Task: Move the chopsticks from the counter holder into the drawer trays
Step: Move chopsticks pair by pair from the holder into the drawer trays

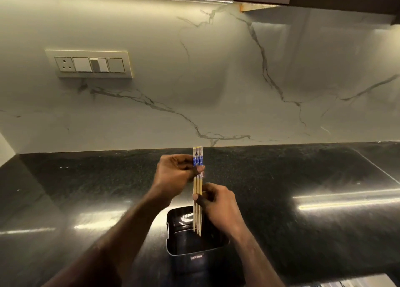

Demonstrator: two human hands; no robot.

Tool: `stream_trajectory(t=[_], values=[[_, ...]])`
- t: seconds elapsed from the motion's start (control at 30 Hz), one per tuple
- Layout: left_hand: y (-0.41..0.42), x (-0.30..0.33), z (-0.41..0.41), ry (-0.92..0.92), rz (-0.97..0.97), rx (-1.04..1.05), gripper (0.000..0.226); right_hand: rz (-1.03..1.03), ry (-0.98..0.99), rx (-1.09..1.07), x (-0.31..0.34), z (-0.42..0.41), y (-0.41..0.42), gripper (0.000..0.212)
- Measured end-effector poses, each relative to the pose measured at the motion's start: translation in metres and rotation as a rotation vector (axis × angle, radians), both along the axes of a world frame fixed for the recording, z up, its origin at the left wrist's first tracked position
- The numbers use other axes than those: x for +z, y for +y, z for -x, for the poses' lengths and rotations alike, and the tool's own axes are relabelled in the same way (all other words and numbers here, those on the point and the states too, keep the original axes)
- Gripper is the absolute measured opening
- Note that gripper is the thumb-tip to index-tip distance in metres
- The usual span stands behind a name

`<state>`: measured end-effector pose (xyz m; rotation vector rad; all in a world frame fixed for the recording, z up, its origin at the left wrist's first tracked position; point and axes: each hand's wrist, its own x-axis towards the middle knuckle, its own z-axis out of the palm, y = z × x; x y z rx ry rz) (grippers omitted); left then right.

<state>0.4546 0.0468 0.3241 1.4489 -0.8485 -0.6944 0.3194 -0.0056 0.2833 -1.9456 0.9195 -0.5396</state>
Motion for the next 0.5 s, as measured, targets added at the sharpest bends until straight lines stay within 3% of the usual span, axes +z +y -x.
stream_trajectory(t=[0.17, 0.5], values=[[0.017, 0.048, -0.007, -0.002, 0.065, 0.033, 0.021, -0.127, -0.169, 0.114, 0.01, -0.007, 0.007, 0.01], [0.07, 0.091, -0.006, 0.037, 0.155, 0.114, 0.019, -0.388, -0.228, 0.262, 0.025, 0.009, 0.056, 0.027]])
